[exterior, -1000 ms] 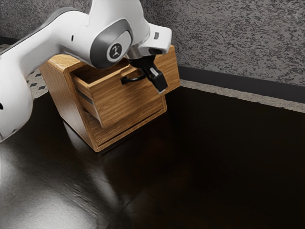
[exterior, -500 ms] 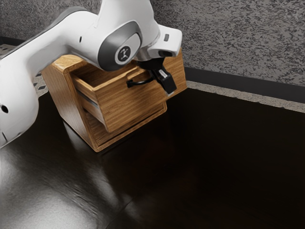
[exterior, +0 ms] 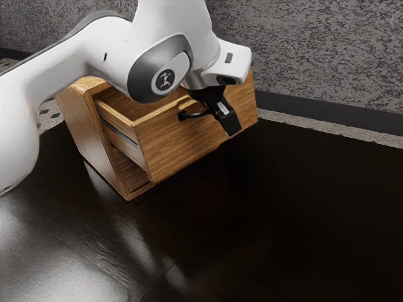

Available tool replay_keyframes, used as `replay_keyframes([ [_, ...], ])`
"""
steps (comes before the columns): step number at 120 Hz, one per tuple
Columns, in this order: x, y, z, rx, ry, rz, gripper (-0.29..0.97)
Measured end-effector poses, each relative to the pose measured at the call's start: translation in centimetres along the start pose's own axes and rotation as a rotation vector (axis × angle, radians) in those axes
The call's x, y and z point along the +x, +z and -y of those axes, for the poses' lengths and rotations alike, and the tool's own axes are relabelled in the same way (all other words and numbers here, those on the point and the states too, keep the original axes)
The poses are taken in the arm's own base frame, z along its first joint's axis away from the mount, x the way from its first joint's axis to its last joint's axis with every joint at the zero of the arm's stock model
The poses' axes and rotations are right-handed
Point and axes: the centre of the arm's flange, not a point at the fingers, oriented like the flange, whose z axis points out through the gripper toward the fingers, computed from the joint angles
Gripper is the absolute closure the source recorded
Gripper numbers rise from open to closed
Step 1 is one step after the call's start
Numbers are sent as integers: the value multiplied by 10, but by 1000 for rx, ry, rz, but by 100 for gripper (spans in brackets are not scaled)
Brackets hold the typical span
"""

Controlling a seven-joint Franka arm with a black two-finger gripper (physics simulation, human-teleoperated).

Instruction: Pull the drawer handle with one arm to open the drawer

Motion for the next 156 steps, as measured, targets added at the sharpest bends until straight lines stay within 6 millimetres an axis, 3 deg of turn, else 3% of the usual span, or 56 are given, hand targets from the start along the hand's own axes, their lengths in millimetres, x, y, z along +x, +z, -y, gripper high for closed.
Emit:
replay_keyframes([
  [33,-6,-7,-4,-12,-9,-5,4],
  [98,10,-10,-40,-32,27,-17,-1],
  [123,16,-15,-59,-33,48,-24,7],
  [127,16,-21,-56,-26,42,-32,15],
  [129,16,-32,-50,-19,32,-48,28],
  [133,21,-71,-46,11,30,-106,23],
  [141,32,-132,-68,41,70,-195,15],
  [147,39,-158,-103,46,137,-241,11],
  [151,47,-148,-142,23,219,-249,9],
  [156,51,-119,-180,-30,297,-229,7],
])
